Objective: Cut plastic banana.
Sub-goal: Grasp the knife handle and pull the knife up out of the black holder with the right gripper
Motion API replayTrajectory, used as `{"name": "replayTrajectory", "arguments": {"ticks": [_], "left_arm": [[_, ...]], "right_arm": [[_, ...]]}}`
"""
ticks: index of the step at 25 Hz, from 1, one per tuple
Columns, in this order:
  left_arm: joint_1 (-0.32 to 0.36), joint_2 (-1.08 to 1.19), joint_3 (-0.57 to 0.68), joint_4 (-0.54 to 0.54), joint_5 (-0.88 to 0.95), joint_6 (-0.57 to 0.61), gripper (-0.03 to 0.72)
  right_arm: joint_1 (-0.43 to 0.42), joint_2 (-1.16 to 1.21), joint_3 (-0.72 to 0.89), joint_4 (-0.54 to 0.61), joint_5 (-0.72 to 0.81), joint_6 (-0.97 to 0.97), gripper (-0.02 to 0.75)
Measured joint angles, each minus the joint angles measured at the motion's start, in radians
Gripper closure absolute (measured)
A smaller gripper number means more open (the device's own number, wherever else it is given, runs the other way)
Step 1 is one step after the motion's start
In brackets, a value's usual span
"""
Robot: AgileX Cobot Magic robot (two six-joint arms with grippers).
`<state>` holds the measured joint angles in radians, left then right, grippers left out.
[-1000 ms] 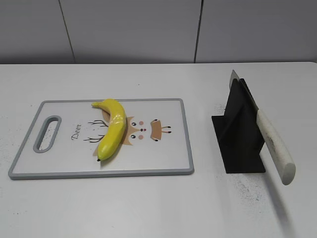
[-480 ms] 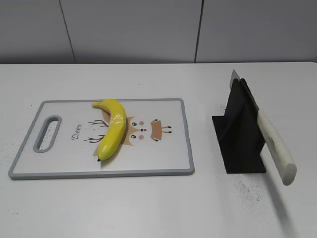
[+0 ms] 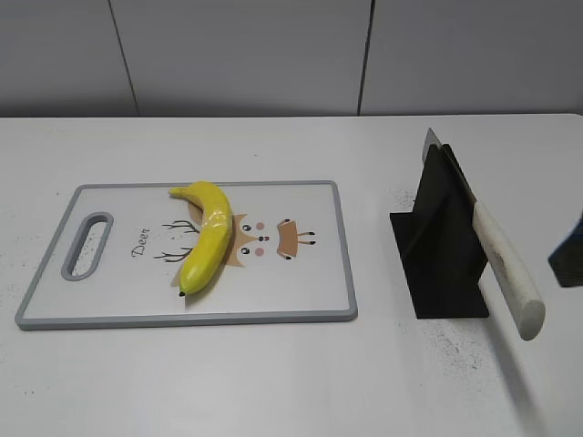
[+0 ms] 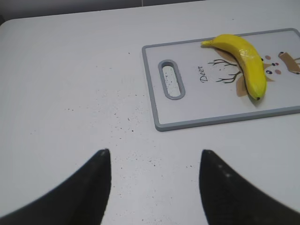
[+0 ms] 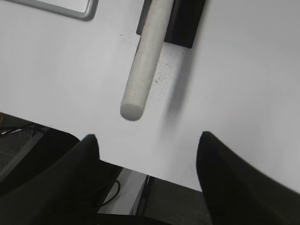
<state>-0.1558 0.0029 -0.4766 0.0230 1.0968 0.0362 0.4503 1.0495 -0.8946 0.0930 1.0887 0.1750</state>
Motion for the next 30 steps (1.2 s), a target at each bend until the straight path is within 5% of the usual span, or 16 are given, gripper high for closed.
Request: {"name": "replayTrajectory", "arguments": {"ticks": [17,28,30], "left_arm": [[0.000,0.000,0.000,0.000,0.000,0.000,0.125],[0.000,0.000,0.000,0.000,0.000,0.000,0.127],[0.000,0.000,0.000,0.000,0.000,0.000,0.128]], "right_arm": [[0.001,0.396,-0.022,0.035,-0.203,0.111,0.260],[0.000,0.424,-0.023,0.007,-0.203,0.177,0.563],[0.000,0.424,-0.023,0.005,-0.201,0.184,0.565]]}}
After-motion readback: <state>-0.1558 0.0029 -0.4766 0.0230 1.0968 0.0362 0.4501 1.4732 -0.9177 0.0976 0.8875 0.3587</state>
